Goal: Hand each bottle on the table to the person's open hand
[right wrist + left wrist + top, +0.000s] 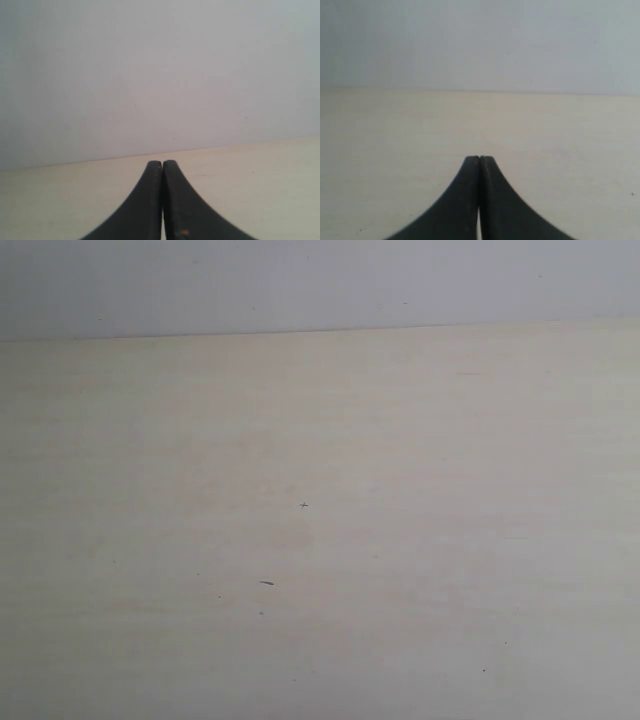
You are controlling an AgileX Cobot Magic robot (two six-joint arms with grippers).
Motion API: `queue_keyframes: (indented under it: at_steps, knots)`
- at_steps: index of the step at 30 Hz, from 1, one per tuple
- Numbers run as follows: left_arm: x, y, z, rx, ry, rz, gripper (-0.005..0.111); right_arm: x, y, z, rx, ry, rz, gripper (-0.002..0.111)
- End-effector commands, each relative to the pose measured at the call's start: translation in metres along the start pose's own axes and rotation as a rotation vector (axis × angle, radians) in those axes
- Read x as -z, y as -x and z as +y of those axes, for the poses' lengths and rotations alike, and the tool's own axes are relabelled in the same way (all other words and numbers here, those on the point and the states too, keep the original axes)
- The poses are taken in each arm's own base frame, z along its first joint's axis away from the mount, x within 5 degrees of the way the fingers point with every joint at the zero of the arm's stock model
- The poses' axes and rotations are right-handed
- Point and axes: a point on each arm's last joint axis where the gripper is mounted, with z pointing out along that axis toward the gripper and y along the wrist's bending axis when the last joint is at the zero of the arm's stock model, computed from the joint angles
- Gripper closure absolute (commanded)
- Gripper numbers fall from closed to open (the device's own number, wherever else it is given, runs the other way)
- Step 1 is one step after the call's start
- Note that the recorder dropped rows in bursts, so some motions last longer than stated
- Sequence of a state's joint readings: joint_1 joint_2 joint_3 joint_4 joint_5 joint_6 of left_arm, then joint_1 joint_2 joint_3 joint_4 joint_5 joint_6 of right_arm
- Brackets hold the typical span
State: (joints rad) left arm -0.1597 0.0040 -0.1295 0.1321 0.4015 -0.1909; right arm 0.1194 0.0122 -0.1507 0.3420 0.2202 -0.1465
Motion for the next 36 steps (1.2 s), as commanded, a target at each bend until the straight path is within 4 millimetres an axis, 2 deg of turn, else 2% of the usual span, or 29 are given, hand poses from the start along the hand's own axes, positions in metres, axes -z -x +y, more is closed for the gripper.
queue_keyframes:
  at_steps: [1,7,36]
  knots:
    - [-0.008,-0.020,0.000,0.005,-0.005,0.029,0.107,0.000,-0.001,-0.001,0.010,-0.006,-0.004,0.108]
    - [-0.013,-0.038,0.001,0.008,-0.002,0.091,0.107,0.000,-0.001,-0.001,0.010,-0.006,-0.004,0.108]
    - [-0.013,-0.037,0.001,0.006,-0.002,0.083,0.107,0.001,0.000,-0.002,0.011,-0.035,-0.022,0.108]
